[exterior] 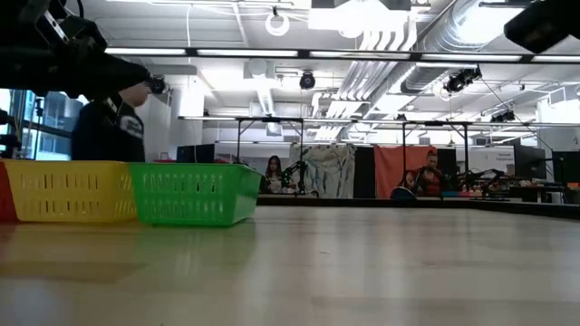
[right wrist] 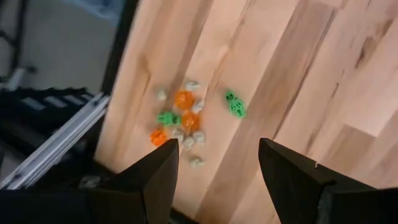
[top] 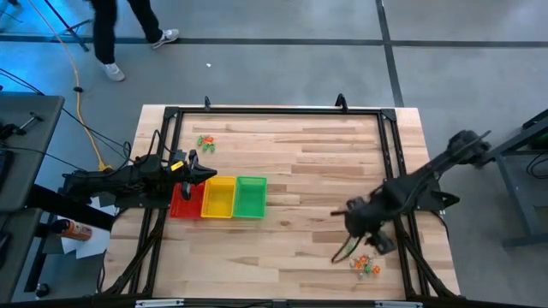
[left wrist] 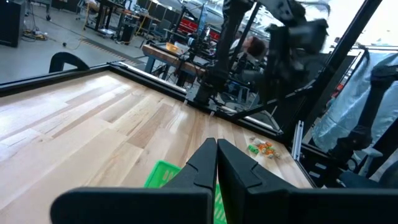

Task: Sort Halloween decoration
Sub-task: Put the green skeleton toy into the yellow bin

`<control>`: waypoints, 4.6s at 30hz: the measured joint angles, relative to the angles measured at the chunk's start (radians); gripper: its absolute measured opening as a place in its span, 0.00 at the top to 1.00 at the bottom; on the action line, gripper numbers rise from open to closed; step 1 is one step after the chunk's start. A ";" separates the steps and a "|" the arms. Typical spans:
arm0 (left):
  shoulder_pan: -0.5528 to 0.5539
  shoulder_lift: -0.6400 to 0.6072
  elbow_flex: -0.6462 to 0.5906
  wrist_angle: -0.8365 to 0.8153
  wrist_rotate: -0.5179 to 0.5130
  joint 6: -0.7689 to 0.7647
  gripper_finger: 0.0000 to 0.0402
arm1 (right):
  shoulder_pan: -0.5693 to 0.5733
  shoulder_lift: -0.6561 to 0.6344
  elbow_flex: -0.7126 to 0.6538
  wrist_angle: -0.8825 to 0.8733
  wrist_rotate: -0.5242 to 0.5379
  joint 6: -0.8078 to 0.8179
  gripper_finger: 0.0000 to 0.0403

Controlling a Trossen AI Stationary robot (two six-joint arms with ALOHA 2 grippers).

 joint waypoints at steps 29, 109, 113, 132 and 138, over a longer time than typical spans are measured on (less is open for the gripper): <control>0.000 0.000 0.000 0.000 0.000 0.000 0.99 | 0.193 0.480 -0.008 0.213 0.320 -0.013 0.46; 0.000 0.000 0.000 0.000 0.000 0.000 0.99 | -0.450 0.143 -0.209 1.466 0.262 -0.155 0.99; 0.000 0.000 0.000 0.000 0.000 0.000 0.99 | -0.473 0.233 -0.146 1.488 0.262 -0.152 0.99; 0.000 0.000 0.000 0.030 0.000 -0.039 0.99 | -0.478 0.317 -0.082 1.488 0.286 -0.073 0.99; 0.000 0.000 0.000 0.189 -0.057 -0.180 0.99 | -0.479 0.317 -0.082 1.487 0.242 -0.068 0.99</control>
